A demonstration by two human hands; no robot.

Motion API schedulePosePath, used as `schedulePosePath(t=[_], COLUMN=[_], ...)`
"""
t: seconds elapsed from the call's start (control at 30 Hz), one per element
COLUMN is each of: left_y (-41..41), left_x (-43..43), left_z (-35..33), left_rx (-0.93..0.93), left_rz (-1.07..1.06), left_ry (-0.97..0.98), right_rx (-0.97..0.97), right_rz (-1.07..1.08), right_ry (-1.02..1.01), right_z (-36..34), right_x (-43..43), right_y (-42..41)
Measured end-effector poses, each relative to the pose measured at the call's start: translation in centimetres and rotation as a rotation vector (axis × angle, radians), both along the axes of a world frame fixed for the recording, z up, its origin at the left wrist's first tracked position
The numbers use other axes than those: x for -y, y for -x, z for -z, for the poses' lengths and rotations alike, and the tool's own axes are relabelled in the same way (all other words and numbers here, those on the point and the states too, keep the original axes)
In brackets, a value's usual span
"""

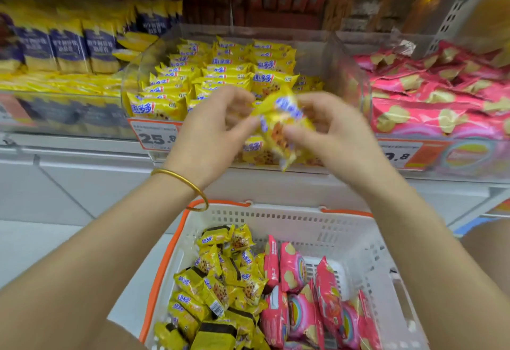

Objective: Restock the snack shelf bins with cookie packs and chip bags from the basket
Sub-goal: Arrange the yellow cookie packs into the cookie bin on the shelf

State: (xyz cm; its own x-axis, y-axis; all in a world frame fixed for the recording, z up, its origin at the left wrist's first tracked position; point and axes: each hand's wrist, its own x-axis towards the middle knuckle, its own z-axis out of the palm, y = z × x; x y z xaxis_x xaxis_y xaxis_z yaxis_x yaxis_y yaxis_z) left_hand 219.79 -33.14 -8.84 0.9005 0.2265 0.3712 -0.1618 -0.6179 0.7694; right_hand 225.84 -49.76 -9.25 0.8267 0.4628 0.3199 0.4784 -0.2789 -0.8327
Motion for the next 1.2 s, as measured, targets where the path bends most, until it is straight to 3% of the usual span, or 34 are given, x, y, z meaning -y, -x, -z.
schedulePosePath(t=[0.1, 0.2, 0.27, 0.53, 0.73, 0.87, 0.97, 1.1, 1.13, 1.2], left_y=[-0.6, -1.3, -1.5, -2.3, -2.2, -1.3, 0.2, 2.1, 2.6, 3.3], left_x=[-0.6, -1.3, -1.3, -1.9, -2.0, -1.8, -1.2, -1.6, -1.8, -2.4], left_z=[-0.7, 0.2, 1.2, 2.4, 2.4, 1.7, 1.1, 2.1, 2.7, 4.1], left_rx=[0.247, 0.123, 0.013, -0.076, -0.079, 0.049, 0.151, 0.087, 0.030, -0.097], left_rz=[-0.188, -0.178, -0.156, -0.147, -0.122, -0.127, -0.153, -0.041, -0.020, 0.014], left_ry=[-0.427, -0.705, -0.794, -0.820, -0.802, -0.798, -0.810, -0.876, -0.899, -0.960], right_rx=[0.350, 0.406, 0.361, 0.390, 0.455, 0.507, 0.542, 0.440, 0.367, 0.206], right_rz=[0.263, 0.376, 0.356, 0.180, 0.167, 0.221, 0.249, 0.061, 0.015, -0.082], right_ry=[0.205, 0.492, 0.563, 0.497, 0.661, 0.659, 0.498, 0.153, 0.174, 0.401], right_z=[-3.2, -3.7, -2.7, -1.2, -1.3, -2.0, -2.7, -0.3, 1.6, 6.6], right_x=[-1.0, -3.3, -4.8, -7.0, -6.6, -5.5, -3.8, -1.6, -1.7, -2.8], right_y=[-3.2, -6.9, -8.7, -12.3, -11.8, -10.0, -6.6, 0.1, 1.3, 2.6])
